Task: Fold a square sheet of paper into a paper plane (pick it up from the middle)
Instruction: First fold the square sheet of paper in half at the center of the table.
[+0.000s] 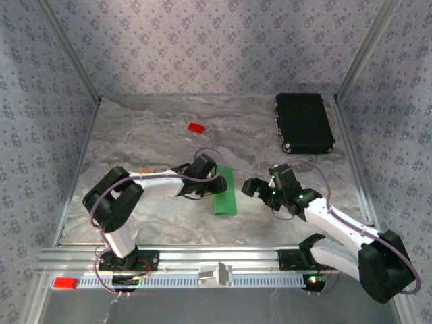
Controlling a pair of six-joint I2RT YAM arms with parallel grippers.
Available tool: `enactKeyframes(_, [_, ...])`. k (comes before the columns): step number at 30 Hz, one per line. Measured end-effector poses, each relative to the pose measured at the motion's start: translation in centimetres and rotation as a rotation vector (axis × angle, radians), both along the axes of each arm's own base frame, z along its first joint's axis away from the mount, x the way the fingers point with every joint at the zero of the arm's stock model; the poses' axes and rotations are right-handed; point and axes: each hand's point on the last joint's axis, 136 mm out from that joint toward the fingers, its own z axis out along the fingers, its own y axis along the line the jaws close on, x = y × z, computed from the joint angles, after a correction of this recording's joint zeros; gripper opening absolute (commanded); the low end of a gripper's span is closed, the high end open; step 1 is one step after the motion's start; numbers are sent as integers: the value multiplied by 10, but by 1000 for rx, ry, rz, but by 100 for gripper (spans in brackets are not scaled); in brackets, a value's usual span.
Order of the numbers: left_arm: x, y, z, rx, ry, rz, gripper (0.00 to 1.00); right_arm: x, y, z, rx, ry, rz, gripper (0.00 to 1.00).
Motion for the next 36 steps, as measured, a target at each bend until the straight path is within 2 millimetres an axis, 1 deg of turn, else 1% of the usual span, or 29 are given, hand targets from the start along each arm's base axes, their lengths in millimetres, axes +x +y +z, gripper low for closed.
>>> enactKeyframes(5, [0, 1, -2, 20, 9, 1, 49, 1, 1, -1, -7, 2, 0, 99])
enactKeyframes(7, [0, 2, -3, 27, 10, 2, 45, 1, 1, -1, -8, 3, 1, 99])
enactKeyframes(24, [2, 2, -5, 43, 28, -19, 50, 0, 3, -4, -15, 11, 7, 99])
enactKeyframes(34, [3, 4, -9, 69, 60, -14, 46, 2, 4, -1, -13, 1, 8, 99])
enactKeyframes(36, [3, 4, -9, 71, 66, -15, 47, 2, 5, -1, -11, -1, 10, 97])
